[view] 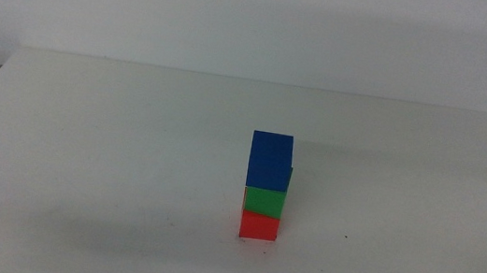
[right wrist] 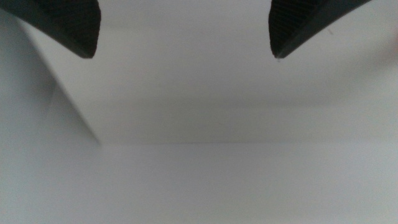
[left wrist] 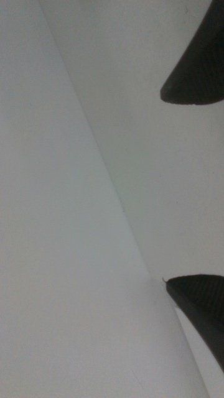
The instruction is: Stack red cubes first, then green, then blue cubes in a specific spot.
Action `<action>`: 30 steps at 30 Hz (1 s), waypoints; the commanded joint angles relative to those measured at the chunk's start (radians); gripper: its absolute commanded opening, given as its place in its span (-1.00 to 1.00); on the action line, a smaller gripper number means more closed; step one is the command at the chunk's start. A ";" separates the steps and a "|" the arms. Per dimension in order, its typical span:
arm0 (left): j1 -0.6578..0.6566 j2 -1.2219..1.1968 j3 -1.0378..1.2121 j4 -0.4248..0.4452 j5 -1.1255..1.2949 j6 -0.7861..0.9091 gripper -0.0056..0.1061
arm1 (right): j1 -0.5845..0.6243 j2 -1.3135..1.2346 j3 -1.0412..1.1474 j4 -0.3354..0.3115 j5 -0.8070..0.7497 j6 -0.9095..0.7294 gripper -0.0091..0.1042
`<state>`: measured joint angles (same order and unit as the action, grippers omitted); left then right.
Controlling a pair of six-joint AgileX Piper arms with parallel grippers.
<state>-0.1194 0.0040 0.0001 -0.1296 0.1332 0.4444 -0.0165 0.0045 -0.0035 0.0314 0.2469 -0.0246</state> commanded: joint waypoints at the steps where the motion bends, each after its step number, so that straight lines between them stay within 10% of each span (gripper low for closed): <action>1: 0.003 -0.004 0.000 0.001 -0.018 -0.003 0.78 | -0.005 -0.005 0.003 0.074 -0.005 -0.242 0.80; 22: 0.013 -0.004 0.000 0.028 0.000 -0.006 0.78 | -0.005 -0.005 0.003 0.087 -0.062 -0.151 0.80; 30: 0.090 -0.004 0.000 0.055 -0.002 -0.395 0.78 | -0.005 -0.005 0.003 0.087 -0.062 -0.151 0.80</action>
<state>-0.0387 0.0040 0.0001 -0.0852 0.1356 0.1293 -0.0165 0.0045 -0.0035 0.1185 0.1956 -0.1740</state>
